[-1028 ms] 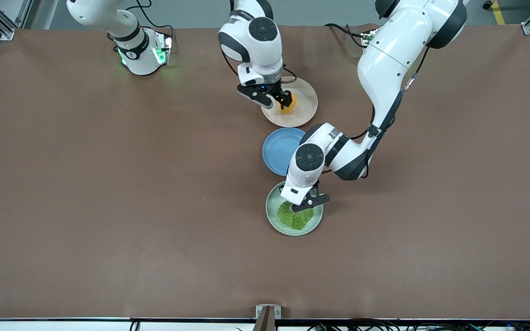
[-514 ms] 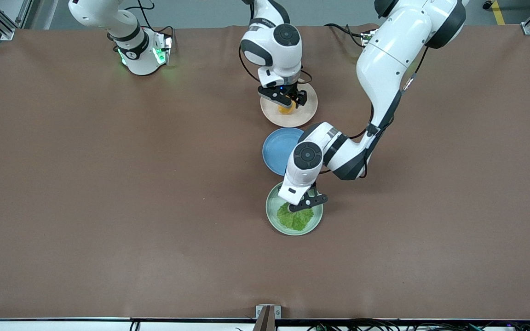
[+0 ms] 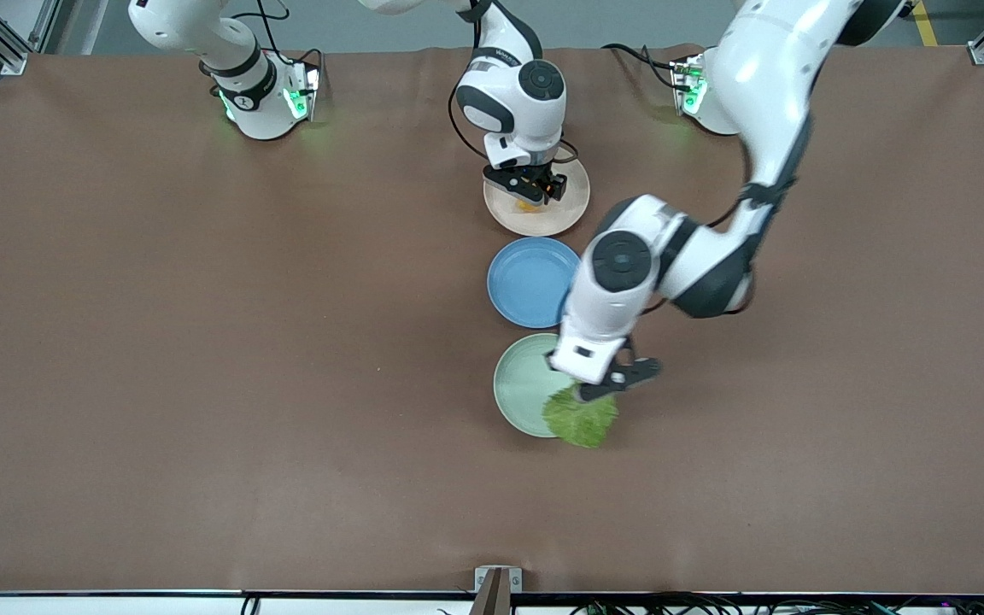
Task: Pick lemon and lettuce from plates
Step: 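Carry the lettuce off with the left gripper while the right gripper carries the lemon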
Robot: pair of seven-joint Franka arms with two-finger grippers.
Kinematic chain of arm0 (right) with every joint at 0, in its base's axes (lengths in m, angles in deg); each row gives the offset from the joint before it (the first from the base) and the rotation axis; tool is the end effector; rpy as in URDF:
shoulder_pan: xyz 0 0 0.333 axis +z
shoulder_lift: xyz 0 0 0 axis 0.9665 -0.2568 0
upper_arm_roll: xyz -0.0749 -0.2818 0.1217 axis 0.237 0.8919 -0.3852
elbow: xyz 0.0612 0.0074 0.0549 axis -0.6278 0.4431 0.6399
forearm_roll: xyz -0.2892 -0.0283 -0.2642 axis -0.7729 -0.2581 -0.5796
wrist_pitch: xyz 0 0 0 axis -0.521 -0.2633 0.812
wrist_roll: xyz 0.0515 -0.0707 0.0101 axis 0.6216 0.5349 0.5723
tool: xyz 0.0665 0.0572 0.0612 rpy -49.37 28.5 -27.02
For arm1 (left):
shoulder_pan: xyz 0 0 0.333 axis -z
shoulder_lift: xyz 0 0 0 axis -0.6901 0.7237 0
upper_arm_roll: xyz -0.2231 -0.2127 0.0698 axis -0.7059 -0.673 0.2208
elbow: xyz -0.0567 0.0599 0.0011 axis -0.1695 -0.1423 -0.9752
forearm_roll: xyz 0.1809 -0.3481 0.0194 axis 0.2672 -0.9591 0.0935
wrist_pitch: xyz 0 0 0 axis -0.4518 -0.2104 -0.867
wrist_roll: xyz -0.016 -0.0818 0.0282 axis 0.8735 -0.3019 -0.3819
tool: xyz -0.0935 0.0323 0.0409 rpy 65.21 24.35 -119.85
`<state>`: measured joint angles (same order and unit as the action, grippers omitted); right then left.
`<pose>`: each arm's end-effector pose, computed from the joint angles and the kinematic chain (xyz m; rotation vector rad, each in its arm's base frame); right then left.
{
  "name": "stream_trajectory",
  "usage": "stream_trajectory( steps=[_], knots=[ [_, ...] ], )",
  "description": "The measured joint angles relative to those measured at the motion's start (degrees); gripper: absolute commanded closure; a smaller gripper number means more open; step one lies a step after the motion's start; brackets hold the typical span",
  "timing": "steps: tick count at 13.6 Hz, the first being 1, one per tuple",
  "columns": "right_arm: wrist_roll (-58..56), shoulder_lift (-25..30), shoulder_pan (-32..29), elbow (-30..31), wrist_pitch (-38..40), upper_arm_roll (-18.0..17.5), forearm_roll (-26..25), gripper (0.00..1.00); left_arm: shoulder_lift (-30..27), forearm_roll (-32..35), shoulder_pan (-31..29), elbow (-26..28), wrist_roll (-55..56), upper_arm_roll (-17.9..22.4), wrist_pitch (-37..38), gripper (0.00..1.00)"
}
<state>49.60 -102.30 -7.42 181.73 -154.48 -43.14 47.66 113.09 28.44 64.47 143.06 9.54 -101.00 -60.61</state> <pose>0.2549 0.6022 0.2076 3.0231 -0.7959 -0.0779 0.6311 -0.3597 0.3435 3.0583 0.5662 0.1411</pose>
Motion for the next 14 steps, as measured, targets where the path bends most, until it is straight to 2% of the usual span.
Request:
stream_trajectory(
  steps=[2, 3, 6, 8, 11, 14],
  knots=[
    [0.1, 0.0, 0.0, -0.2, 0.2, 0.1, 0.0, 0.93, -3.3, 0.0, -4.6, 2.7, -4.6, -0.1, 0.5, 0.99],
    [0.2, 0.0, 0.0, -0.4, 0.4, 0.2, 0.0, 0.97, -4.2, 0.0, -6.5, 4.0, -6.3, -0.1, 0.5, 0.99],
    [-0.4, 0.4, -1.2, -1.8, 3.1, 1.1, 0.0, 0.99, -5.2, 0.0, -11.0, 7.8, -10.2, -0.1, 0.6, 1.0],
    [-4.4, 2.7, -4.0, -3.0, 7.3, 1.5, 0.0, 0.99, -5.1, 0.1, -14.1, 11.1, -13.1, 0.0, 0.2, 1.0],
    [-13.0, 9.6, -10.0, -2.0, 12.5, 1.6, 0.0, 0.99, -5.0, 1.3, -20.5, 17.5, -17.0, 0.0, -6.2, 1.0],
    [-25.3, 17.9, -17.1, 4.9, 13.5, 1.9, 0.0, 0.99, -4.0, 3.4, -26.3, 22.1, -19.9, 0.0, -11.6, 0.98]
  ],
)
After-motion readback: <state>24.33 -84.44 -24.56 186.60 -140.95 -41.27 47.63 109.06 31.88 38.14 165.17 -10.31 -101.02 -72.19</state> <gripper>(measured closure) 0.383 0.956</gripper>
